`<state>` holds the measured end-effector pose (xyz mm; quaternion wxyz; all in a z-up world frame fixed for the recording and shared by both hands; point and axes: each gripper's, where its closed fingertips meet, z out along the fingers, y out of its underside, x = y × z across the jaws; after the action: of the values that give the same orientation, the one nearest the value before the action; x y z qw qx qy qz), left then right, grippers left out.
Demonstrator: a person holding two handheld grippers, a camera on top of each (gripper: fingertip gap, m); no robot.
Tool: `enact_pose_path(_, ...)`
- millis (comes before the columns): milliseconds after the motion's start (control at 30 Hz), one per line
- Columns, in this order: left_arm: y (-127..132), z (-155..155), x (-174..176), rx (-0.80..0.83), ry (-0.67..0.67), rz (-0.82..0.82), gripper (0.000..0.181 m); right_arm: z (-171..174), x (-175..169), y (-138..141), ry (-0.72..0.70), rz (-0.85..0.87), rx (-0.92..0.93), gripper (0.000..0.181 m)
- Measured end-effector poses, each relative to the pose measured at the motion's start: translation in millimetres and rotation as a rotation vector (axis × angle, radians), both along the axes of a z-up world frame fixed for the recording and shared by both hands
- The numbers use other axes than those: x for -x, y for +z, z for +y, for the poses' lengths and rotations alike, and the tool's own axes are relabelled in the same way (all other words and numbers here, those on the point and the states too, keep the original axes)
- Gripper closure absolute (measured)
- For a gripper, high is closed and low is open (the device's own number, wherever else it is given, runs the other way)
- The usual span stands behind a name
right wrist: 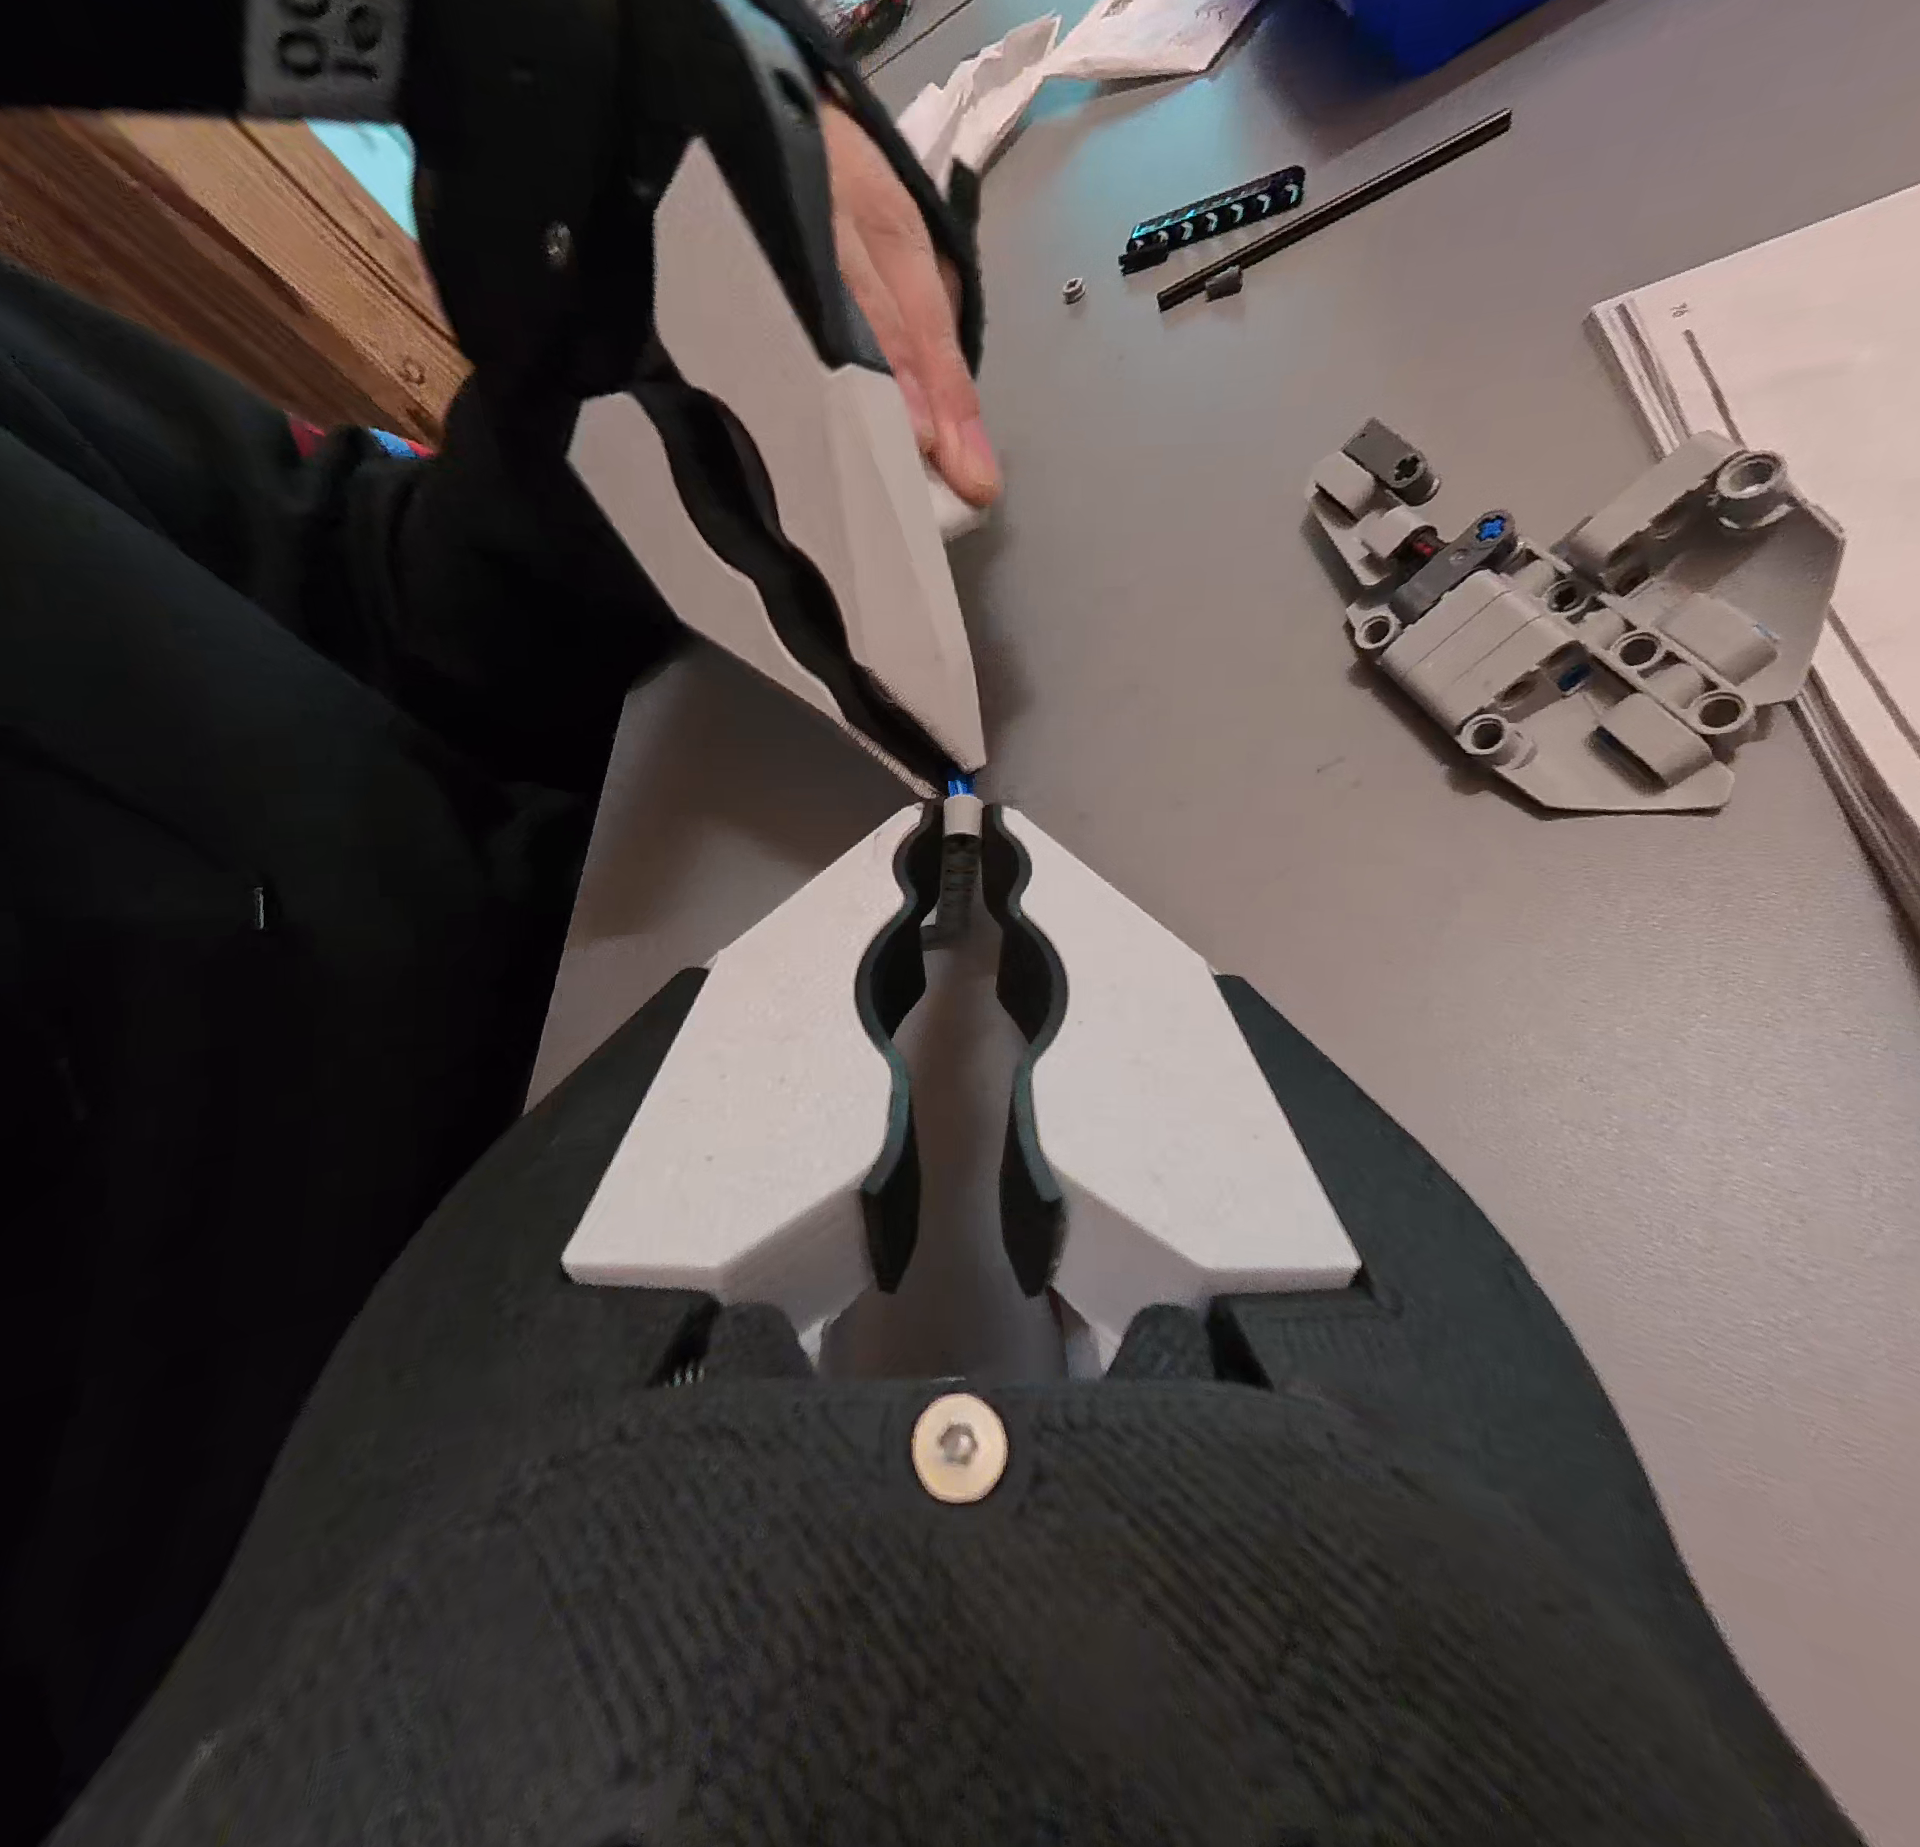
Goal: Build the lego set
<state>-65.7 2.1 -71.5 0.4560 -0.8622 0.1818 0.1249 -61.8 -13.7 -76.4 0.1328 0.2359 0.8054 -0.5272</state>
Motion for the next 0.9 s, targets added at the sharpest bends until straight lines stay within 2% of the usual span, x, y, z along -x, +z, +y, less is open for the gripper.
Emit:
enact_pose_path(33,-0.3,0.0,-0.8,-0.016,-0.01,-0.022,0.18,-0.6,-1.1,-0.1,0.008,0.003,-0.002,0.175)
enact_pose_path(100,-0.3,0.3,-1.5,-0.042,-0.025,-0.043,0.18,-0.5,-2.2,-0.7,0.016,0.002,-0.006,0.175)
enact_pose_path(233,-2.4,0.7,-1.8,-0.005,-0.028,0.026,0.18,-0.4,-2.5,-2.8,0.02,-0.001,-0.02,0.175)
enact_pose_path(467,-0.7,0.7,-1.0,-0.074,-0.029,-0.114,0.18,-0.6,-3.8,-3.1,0.034,0.014,-0.028,0.175)
enact_pose_path(600,3.4,2.7,4.5,-0.123,0.015,-0.141,0.179,2.8,4.3,5.8,-0.018,0.025,0.028,0.175)
enact_pose_path(733,4.6,4.0,5.7,-0.136,0.026,-0.144,0.174,2.1,5.0,3.4,-0.027,0.044,0.005,0.175)
enact_pose_path(900,5.5,4.3,4.7,-0.142,0.016,-0.133,0.176,2.2,5.5,4.1,-0.033,0.057,0.004,0.175)
